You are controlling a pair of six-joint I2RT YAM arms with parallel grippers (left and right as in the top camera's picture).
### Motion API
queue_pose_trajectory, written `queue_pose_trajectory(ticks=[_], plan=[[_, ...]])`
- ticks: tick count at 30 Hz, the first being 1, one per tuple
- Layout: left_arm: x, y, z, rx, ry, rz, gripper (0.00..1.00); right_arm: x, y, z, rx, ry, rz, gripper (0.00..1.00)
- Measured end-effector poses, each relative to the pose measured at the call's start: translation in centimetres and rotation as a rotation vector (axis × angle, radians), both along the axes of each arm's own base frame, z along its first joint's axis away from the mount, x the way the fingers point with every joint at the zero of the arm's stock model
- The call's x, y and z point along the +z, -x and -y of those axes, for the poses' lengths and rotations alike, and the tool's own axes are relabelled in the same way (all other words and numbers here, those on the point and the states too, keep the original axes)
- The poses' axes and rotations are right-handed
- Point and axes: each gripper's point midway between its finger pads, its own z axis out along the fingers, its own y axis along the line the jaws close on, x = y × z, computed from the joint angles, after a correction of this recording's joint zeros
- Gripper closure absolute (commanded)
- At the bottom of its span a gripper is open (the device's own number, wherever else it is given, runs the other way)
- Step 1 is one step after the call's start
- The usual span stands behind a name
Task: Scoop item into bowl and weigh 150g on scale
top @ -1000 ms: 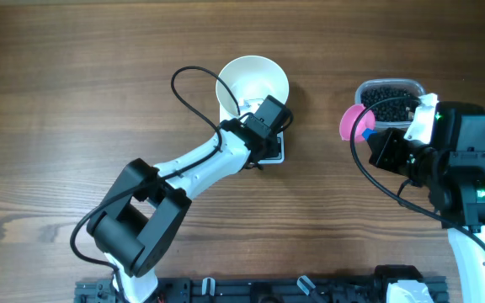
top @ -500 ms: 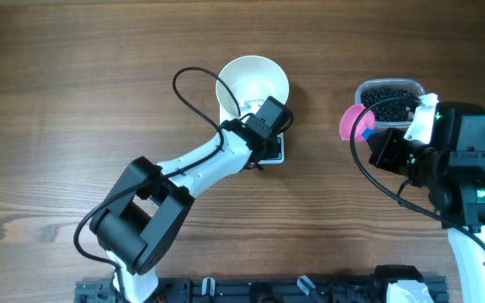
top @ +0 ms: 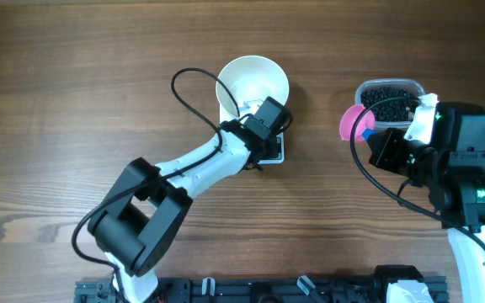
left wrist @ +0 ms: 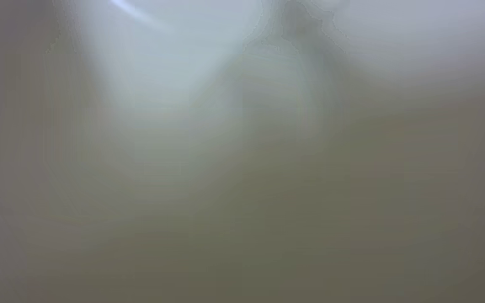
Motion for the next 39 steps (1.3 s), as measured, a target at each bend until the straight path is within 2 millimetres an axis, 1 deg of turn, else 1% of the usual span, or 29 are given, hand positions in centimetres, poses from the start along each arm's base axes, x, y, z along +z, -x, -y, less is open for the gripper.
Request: queue_pose_trajectory(ticks=[3,5,6,8,9,11,14,16,18,20,23,24,27,29,33,39], plan=[[0.7,0.7,-0.3,-0.004,0.010,-0.004,0.96,0.0,0.0,0.0,0.000,0.000,0.000,0.96],[2.8,0.7,-0.3,-0.010,0.034,0.027,0.96,0.0,0.0,0.0,0.000,0.000,0.000,0.96],[4.2,0.7,-0.3,-0.021,0.049,0.050,0.96,0.0,0.0,0.0,0.000,0.000,0.000,0.96],[8.2,0.8,-0.4,-0.049,0.091,0.121,0.96,0.0,0.0,0.0,0.000,0.000,-0.001,0.96],[9.8,1.1,-0.7,-0.070,0.098,0.146,0.96,0.0,0.0,0.0,0.000,0.001,-0.001,0.96],[11.8,2.0,-1.5,-0.104,0.092,0.168,0.96,0.0,0.0,0.0,0.000,0.001,0.000,0.96],[15.0,4.1,-3.3,-0.178,0.066,0.202,0.96,0.0,0.0,0.1,-0.002,0.003,0.000,0.96],[16.5,4.8,-4.4,-0.220,0.044,0.232,0.96,0.0,0.0,0.1,-0.002,0.003,0.000,0.96],[17.3,5.2,-6.0,-0.262,-0.002,0.250,0.96,0.0,0.0,0.1,-0.002,0.003,0.000,0.96],[17.4,5.0,-7.1,-0.293,-0.046,0.253,0.96,0.0,0.0,0.1,-0.002,0.003,0.000,0.96],[16.5,4.5,-8.8,-0.354,-0.101,0.239,0.96,0.0,0.0,0.1,-0.002,0.003,0.000,0.96],[15.6,4.5,-9.4,-0.405,-0.117,0.221,0.96,0.0,-0.1,0.1,-0.002,0.003,0.001,0.96],[13.7,4.3,-10.3,-0.485,-0.121,0.208,0.96,0.0,-0.1,0.1,-0.002,0.003,0.004,0.96],[12.9,4.1,-11.0,-0.528,-0.121,0.205,0.96,0.0,-0.1,0.1,-0.002,0.003,0.004,0.96],[13.2,3.1,-11.7,-0.574,-0.109,0.240,0.96,0.0,-0.1,0.1,-0.002,0.003,0.004,0.96],[13.3,2.6,-12.9,-0.646,-0.109,0.262,0.96,0.0,-0.1,0.1,-0.002,0.003,0.004,0.96]])
